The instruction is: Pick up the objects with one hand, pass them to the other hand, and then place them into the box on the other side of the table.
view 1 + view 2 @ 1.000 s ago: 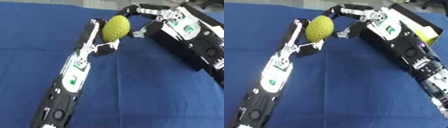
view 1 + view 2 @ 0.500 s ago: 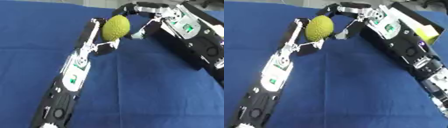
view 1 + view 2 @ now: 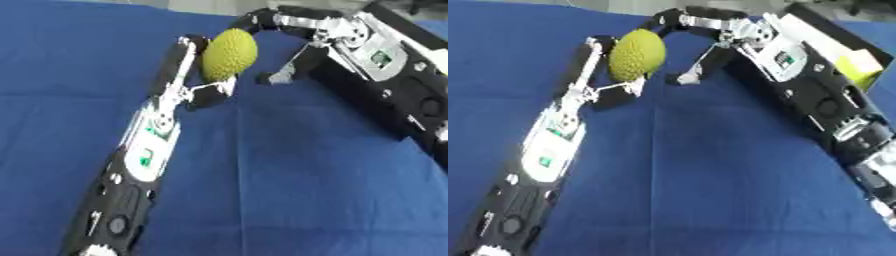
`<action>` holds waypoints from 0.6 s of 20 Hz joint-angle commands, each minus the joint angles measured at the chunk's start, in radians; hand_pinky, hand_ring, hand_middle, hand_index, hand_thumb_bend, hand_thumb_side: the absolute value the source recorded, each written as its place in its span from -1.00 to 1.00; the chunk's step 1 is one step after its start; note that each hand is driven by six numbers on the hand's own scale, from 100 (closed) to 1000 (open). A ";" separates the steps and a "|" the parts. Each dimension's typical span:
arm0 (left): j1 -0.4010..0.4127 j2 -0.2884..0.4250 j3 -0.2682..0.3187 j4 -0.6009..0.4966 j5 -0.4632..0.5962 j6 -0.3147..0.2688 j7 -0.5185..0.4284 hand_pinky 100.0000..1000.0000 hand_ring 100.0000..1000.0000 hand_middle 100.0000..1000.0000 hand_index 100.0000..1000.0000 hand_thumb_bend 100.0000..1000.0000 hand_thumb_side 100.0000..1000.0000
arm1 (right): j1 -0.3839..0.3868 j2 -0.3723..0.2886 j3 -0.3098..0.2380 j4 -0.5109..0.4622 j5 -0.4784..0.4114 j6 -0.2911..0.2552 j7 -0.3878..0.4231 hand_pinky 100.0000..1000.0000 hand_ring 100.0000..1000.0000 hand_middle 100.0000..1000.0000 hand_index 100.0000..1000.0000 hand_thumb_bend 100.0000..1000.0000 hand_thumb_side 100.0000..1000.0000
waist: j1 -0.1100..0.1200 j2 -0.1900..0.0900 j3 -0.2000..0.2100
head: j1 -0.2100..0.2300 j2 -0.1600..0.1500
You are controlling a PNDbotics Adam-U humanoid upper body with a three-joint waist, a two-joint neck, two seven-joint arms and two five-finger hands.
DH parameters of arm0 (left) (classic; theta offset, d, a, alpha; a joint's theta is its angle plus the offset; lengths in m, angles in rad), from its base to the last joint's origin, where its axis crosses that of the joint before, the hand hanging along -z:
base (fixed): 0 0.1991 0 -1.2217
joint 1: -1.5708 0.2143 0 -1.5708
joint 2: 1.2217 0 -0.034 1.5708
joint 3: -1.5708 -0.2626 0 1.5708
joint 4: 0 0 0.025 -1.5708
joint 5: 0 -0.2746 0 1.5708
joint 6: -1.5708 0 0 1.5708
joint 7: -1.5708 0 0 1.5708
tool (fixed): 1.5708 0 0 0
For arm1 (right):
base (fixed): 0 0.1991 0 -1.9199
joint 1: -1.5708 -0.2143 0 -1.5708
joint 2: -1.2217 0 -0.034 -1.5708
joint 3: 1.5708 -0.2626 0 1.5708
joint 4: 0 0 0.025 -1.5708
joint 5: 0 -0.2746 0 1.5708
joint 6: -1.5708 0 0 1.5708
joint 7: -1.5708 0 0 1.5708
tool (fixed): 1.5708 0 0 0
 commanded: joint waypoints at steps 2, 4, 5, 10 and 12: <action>-0.015 -0.004 -0.004 -0.022 0.010 -0.010 -0.003 0.02 -0.02 -0.25 -0.12 -1.00 -1.00 | -0.015 -0.029 -0.017 0.001 -0.003 -0.246 0.260 0.75 1.00 0.71 0.85 -0.45 -0.98 | -0.001 -0.002 -0.003 | 0.001 -0.003; -0.014 -0.005 -0.005 -0.025 0.017 -0.013 -0.008 0.02 -0.02 -0.25 -0.12 -1.00 -1.00 | -0.017 -0.026 -0.021 0.005 -0.010 -0.226 0.260 0.74 1.00 0.70 0.85 -0.47 -0.97 | -0.001 -0.002 -0.004 | 0.001 -0.005; -0.013 -0.005 -0.005 -0.026 0.019 -0.014 -0.009 0.03 -0.01 -0.25 -0.12 -1.00 -1.00 | -0.018 -0.025 -0.021 0.004 -0.015 -0.216 0.260 0.74 1.00 0.70 0.85 -0.48 -0.97 | 0.000 -0.001 -0.004 | 0.001 -0.005; -0.012 -0.005 -0.004 -0.023 0.018 -0.017 -0.014 0.03 -0.01 -0.25 -0.11 -1.00 -1.00 | -0.024 -0.024 -0.018 -0.019 -0.050 -0.170 0.260 0.73 1.00 0.69 0.85 -0.52 -0.98 | 0.000 0.001 -0.004 | 0.001 -0.004; -0.012 -0.006 -0.004 -0.022 0.017 -0.017 -0.015 0.03 -0.01 -0.25 -0.11 -1.00 -1.00 | -0.025 -0.023 -0.018 -0.025 -0.061 -0.151 0.260 0.73 1.00 0.69 0.86 -0.53 -0.97 | 0.000 0.003 -0.005 | 0.001 -0.003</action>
